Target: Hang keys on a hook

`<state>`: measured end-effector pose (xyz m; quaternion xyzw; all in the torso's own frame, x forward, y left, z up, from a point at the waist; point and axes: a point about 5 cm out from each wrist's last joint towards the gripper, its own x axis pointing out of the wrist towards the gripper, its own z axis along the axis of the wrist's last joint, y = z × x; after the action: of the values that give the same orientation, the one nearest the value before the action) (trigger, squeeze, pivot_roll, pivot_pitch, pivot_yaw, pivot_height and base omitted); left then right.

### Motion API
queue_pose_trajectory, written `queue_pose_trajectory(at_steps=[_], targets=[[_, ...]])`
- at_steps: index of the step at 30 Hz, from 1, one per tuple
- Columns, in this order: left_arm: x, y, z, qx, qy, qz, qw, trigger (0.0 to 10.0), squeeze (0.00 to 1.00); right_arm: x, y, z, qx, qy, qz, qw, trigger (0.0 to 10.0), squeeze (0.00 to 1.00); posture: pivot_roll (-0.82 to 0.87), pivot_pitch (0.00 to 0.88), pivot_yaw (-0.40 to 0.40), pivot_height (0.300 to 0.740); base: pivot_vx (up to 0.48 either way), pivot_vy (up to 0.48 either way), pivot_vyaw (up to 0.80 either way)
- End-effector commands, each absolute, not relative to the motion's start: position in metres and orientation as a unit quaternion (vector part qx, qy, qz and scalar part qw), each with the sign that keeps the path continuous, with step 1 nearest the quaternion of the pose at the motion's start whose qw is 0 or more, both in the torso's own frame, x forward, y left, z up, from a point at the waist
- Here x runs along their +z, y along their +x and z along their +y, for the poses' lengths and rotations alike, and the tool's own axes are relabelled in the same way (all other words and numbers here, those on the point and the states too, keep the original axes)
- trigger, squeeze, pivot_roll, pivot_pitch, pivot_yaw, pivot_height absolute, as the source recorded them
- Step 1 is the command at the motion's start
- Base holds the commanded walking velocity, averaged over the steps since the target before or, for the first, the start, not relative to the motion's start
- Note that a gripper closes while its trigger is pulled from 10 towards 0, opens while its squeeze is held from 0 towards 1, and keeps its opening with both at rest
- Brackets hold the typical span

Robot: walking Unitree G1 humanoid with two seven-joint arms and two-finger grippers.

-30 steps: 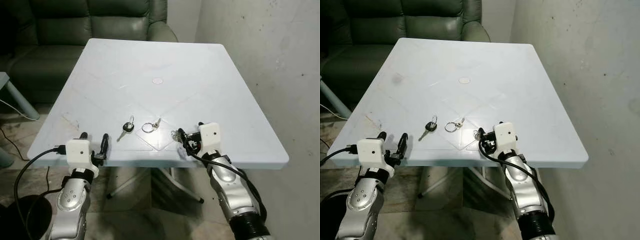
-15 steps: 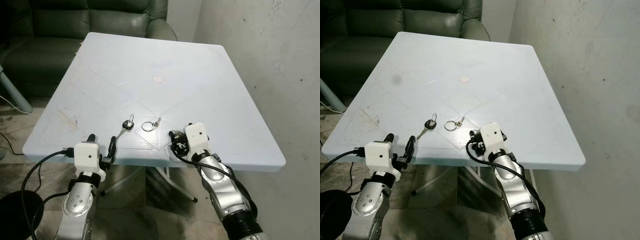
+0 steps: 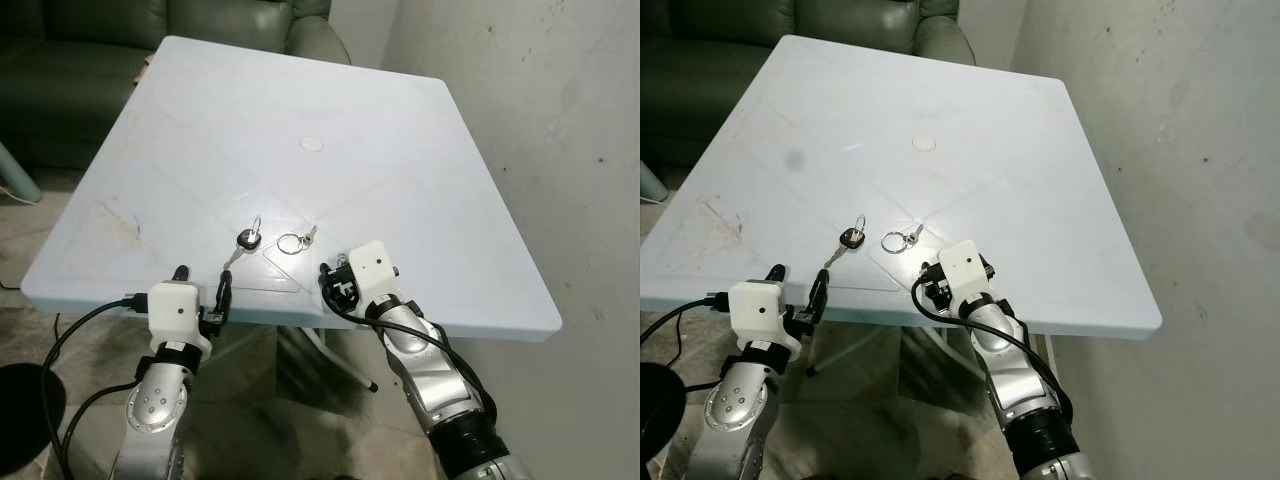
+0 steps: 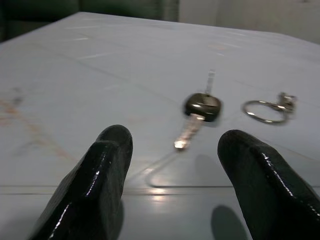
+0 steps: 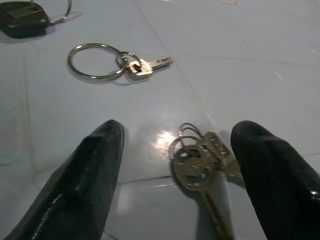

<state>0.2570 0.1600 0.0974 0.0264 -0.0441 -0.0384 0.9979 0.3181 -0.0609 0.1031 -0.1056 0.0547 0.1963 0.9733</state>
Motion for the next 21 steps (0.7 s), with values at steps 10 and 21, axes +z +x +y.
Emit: queue_pose_trajectory(at_steps=[10, 21], targets=[[0.0968, 0.2524, 0.1533, -0.041, 0.024, -0.039, 0.998, 10.0, 0.0, 0.115, 0.3262, -0.0575, 0.172, -0.094, 0.051, 0.979, 0.0, 0.0, 0.01, 0.173, -0.179, 0.74, 0.0, 0.0, 0.0], [0.097, 0.2515, 0.1537, -0.035, 0.025, -0.04, 0.998, 10.0, 0.0, 0.1113, 0.3293, -0.0588, 0.155, -0.082, 0.077, 0.981, 0.0, 0.0, 0.01, 0.178, -0.181, 0.74, 0.0, 0.0, 0.0]])
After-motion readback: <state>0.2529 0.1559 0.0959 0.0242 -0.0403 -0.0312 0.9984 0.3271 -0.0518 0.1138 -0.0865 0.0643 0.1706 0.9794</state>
